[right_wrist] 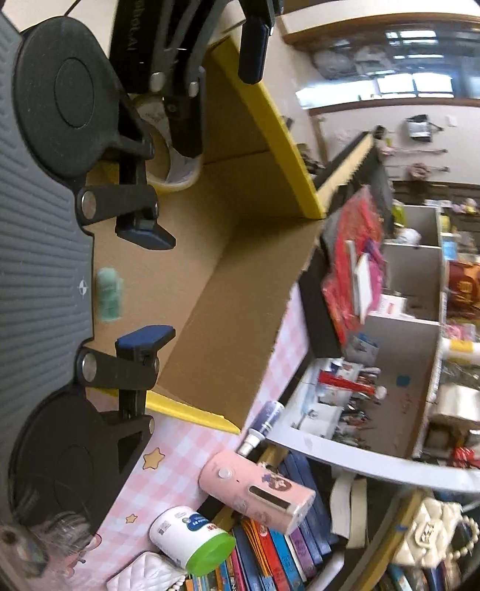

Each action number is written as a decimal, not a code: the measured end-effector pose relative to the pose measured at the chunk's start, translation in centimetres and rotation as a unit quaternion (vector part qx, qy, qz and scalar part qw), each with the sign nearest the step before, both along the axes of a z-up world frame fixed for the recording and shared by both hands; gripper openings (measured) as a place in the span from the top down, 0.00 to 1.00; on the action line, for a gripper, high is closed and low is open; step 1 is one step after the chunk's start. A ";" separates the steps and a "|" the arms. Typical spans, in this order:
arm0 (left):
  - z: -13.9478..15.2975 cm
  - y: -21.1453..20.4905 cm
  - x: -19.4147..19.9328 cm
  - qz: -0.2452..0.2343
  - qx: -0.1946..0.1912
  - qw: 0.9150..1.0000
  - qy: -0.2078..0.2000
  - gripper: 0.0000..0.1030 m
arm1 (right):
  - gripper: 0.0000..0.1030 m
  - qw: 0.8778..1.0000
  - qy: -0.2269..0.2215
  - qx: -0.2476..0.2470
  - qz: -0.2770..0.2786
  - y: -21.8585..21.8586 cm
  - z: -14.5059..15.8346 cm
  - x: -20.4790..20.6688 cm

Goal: Organize objects
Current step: 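Lower the tape roll and clip into the yellow box and open both tools, then lift both open tools out of the yellow box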

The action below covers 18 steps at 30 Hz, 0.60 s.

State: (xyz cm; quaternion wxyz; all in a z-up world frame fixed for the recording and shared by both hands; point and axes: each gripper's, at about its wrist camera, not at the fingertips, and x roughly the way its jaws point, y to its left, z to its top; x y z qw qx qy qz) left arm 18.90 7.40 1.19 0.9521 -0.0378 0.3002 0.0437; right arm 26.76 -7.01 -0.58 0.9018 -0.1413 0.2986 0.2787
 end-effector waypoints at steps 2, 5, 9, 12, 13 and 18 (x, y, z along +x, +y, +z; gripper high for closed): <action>0.4 0.0 -0.5 0.003 -0.003 1.000 -0.012 0.08 | 0.57 1.000 -0.015 0.009 -0.010 -0.3 0.5 -0.9; 0.9 0.2 -1.6 0.009 -0.014 1.000 -0.027 0.08 | 0.53 0.999 -0.034 0.024 -0.027 -0.7 1.3 -2.1; 1.1 0.5 -2.8 0.014 -0.018 0.999 -0.037 0.08 | 0.49 0.996 -0.059 0.035 -0.051 -1.3 2.4 -4.1; 0.8 0.5 -3.9 0.020 -0.002 0.999 -0.041 0.08 | 0.47 0.993 -0.072 0.044 -0.086 -1.9 2.8 -5.8; 0.7 0.6 -4.2 0.021 -0.006 0.999 -0.037 0.08 | 0.47 0.992 -0.074 0.046 -0.096 -2.2 2.9 -6.4; 0.3 1.3 -6.0 0.016 -0.022 0.999 -0.026 0.08 | 0.42 0.986 -0.080 0.045 -0.138 -2.5 2.6 -9.5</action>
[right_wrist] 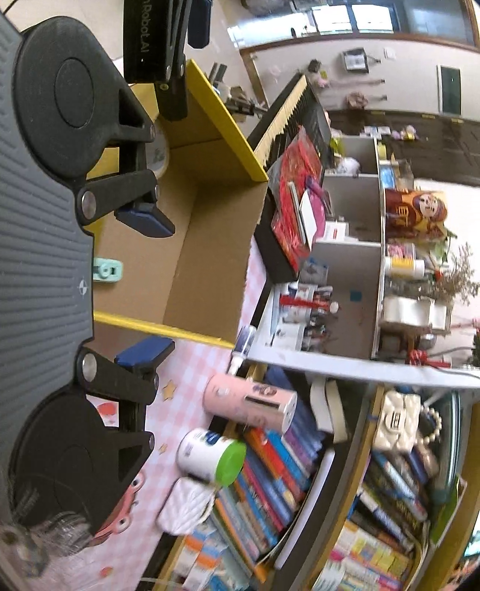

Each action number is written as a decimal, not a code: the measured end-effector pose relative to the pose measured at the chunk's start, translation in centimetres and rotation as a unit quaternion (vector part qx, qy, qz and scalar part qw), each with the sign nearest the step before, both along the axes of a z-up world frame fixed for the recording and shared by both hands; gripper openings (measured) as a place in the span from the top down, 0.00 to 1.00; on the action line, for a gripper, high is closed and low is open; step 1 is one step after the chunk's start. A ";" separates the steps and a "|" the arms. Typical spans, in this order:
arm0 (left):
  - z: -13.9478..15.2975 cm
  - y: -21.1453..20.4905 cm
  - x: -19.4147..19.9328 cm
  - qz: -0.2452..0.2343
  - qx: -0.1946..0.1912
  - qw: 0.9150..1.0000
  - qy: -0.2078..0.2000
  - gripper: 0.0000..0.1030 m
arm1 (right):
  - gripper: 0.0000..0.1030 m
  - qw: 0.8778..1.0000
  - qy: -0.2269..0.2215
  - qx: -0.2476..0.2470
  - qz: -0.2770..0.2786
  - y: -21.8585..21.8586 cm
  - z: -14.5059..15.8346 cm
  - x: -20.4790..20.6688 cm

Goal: Organize objects
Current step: 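Lift both open tools out of the yellow box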

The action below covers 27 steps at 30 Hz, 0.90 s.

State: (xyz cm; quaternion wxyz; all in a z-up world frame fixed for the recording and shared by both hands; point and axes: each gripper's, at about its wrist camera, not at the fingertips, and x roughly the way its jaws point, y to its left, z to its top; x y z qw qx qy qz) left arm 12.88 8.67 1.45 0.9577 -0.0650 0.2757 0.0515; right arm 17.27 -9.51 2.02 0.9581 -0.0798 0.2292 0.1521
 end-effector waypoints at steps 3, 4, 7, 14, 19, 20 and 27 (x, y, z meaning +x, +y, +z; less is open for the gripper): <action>0.0 0.4 -1.0 -0.003 -0.003 1.000 0.000 0.08 | 0.40 1.000 0.006 -0.007 -0.012 0.4 -0.3 -1.3; 0.1 0.5 -1.4 -0.005 -0.002 1.000 -0.001 0.08 | 0.40 1.000 0.009 -0.010 -0.015 0.6 -0.4 -1.7; 0.0 0.9 -2.3 -0.007 -0.003 1.000 0.002 0.08 | 0.38 0.999 0.017 -0.015 -0.025 1.0 -0.8 -2.6; -1.0 1.9 -4.4 -0.011 -0.006 0.999 0.033 0.08 | 0.30 0.998 0.044 -0.025 -0.049 2.0 -2.0 -5.0; -2.1 2.2 -6.3 -0.010 0.006 0.998 0.060 0.05 | 0.24 0.996 0.058 -0.045 -0.060 2.9 -3.0 -7.4; -2.2 2.3 -6.7 -0.010 0.006 0.998 0.062 0.05 | 0.22 0.995 0.059 -0.046 -0.061 3.0 -3.1 -7.8; -2.9 2.7 -9.4 -0.019 -0.003 0.997 0.078 0.04 | 0.16 0.994 0.070 -0.041 -0.080 2.9 -3.5 -11.3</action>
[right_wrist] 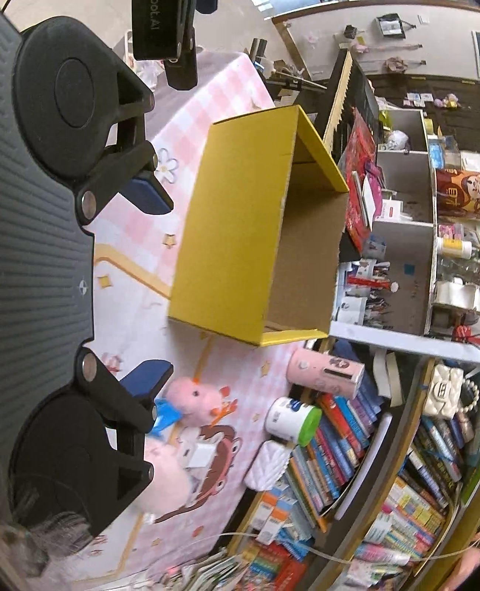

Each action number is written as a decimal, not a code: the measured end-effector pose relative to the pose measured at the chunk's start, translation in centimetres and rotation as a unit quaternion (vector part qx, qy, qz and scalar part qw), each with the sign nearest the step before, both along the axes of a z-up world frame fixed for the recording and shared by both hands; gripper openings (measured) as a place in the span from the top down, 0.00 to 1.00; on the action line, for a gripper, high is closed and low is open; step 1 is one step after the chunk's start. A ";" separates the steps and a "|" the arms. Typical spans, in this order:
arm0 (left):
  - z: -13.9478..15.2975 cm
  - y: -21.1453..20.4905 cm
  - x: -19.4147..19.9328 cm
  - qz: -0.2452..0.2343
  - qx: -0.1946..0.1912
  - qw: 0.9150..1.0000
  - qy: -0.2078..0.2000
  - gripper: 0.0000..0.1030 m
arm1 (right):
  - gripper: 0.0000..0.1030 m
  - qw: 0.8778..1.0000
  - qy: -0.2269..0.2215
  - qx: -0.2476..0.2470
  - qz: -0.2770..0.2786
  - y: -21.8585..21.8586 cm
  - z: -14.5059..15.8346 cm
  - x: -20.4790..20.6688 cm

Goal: Organize objects
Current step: 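Lift both open tools out of the yellow box, then move both tools toward the blue packet and the large pink plush pig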

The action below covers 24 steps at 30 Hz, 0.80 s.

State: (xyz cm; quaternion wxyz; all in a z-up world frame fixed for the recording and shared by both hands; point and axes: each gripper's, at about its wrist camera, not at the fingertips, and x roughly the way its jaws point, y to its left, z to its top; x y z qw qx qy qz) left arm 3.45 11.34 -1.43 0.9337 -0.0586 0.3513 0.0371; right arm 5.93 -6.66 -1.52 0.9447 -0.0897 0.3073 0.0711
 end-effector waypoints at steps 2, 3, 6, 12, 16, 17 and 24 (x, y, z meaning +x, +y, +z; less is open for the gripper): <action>-0.1 -0.1 -0.6 -0.007 0.000 1.000 0.007 0.04 | 0.14 1.000 0.003 0.003 -0.010 -0.2 -0.1 -0.9; -0.2 -0.2 -0.9 -0.013 0.001 1.000 0.010 0.04 | 0.14 1.000 0.005 0.005 -0.015 -0.4 -0.1 -1.2; -0.5 -0.6 -1.6 -0.028 0.003 0.999 0.016 0.04 | 0.14 0.999 0.012 0.009 -0.033 -1.0 -0.4 -2.3; -0.6 -1.6 -3.3 -0.060 0.008 0.998 0.018 0.04 | 0.13 0.997 0.016 0.013 -0.069 -2.2 -0.7 -4.6; -0.6 -2.4 -4.1 -0.082 0.010 0.996 0.019 0.04 | 0.12 0.996 0.015 0.016 -0.085 -2.9 -0.7 -6.0; -0.6 -2.6 -4.3 -0.087 0.010 0.996 0.020 0.04 | 0.11 0.996 0.016 0.016 -0.090 -3.1 -0.8 -6.3; -0.8 -4.9 -4.7 -0.127 0.008 0.992 0.024 0.04 | 0.09 0.992 0.020 0.015 -0.125 -5.0 -1.0 -8.5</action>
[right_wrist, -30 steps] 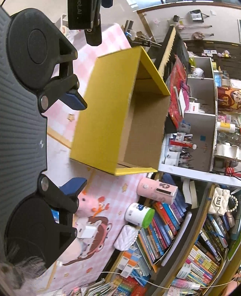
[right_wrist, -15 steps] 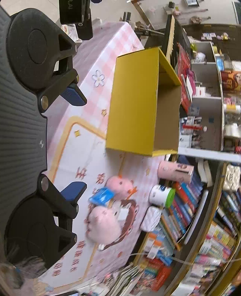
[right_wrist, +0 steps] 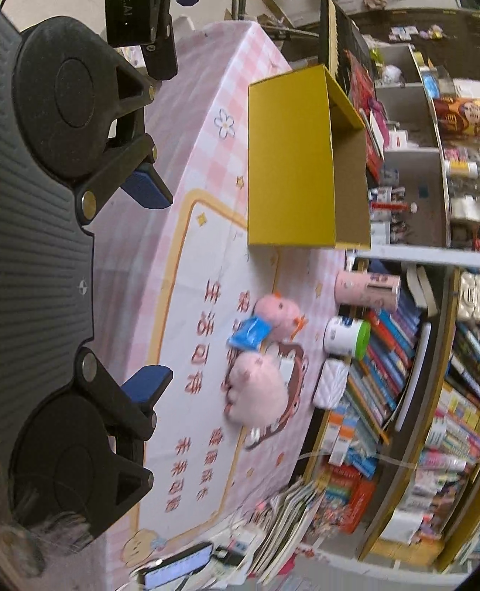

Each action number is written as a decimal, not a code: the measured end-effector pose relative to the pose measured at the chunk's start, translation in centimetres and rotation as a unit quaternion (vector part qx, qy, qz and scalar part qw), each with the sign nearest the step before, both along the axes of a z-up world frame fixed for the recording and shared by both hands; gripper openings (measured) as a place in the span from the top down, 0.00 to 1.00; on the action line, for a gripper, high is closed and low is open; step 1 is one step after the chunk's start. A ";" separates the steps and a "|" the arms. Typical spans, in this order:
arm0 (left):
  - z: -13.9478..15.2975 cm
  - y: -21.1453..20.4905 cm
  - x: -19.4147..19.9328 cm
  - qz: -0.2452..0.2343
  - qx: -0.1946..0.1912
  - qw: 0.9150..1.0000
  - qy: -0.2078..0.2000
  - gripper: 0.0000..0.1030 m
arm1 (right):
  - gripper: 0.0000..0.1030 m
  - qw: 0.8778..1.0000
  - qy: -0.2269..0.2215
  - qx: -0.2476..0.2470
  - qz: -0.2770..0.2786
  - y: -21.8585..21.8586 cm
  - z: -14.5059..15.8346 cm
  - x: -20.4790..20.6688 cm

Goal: Organize objects
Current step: 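Move both tools toward the blue packet and the large pink plush pig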

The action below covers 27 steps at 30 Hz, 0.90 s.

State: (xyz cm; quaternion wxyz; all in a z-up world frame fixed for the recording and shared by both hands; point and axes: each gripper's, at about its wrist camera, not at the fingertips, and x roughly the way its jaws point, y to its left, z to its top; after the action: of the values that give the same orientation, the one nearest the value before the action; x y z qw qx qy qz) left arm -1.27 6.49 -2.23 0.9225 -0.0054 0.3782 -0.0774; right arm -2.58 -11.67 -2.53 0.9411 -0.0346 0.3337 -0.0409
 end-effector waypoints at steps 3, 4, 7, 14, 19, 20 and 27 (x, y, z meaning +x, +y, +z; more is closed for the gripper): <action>0.1 -1.2 0.0 -0.022 0.001 1.000 0.000 0.04 | 0.08 1.000 -0.001 0.001 -0.024 -1.3 0.0 -0.9; 0.1 -1.7 0.1 -0.030 0.001 1.000 -0.001 0.04 | 0.08 1.000 0.000 0.002 -0.031 -1.8 0.0 -1.1; 0.0 -3.2 0.3 -0.051 0.001 0.999 -0.001 0.04 | 0.08 0.998 -0.001 0.003 -0.055 -3.1 0.0 -1.8; -0.2 -6.1 1.1 -0.088 0.005 0.996 0.003 0.04 | 0.08 0.995 0.003 0.008 -0.102 -6.3 -0.3 -2.8; -0.3 -8.3 2.2 -0.105 0.008 0.994 0.006 0.04 | 0.08 0.993 0.006 0.011 -0.120 -8.3 -0.5 -2.4; -0.3 -8.8 2.4 -0.107 0.009 0.994 0.006 0.04 | 0.08 0.992 0.007 0.012 -0.123 -8.8 -0.5 -2.2; -0.4 -11.4 4.6 -0.111 0.009 0.994 0.009 0.04 | 0.07 0.991 0.016 0.013 -0.131 -11.7 -0.7 0.1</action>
State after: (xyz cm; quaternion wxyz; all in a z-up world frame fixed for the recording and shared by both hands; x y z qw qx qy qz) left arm 3.35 -4.87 -2.60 0.9050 0.0439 0.3851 -0.1755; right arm -2.50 -23.35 -3.19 0.9225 0.0207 0.3513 -0.1587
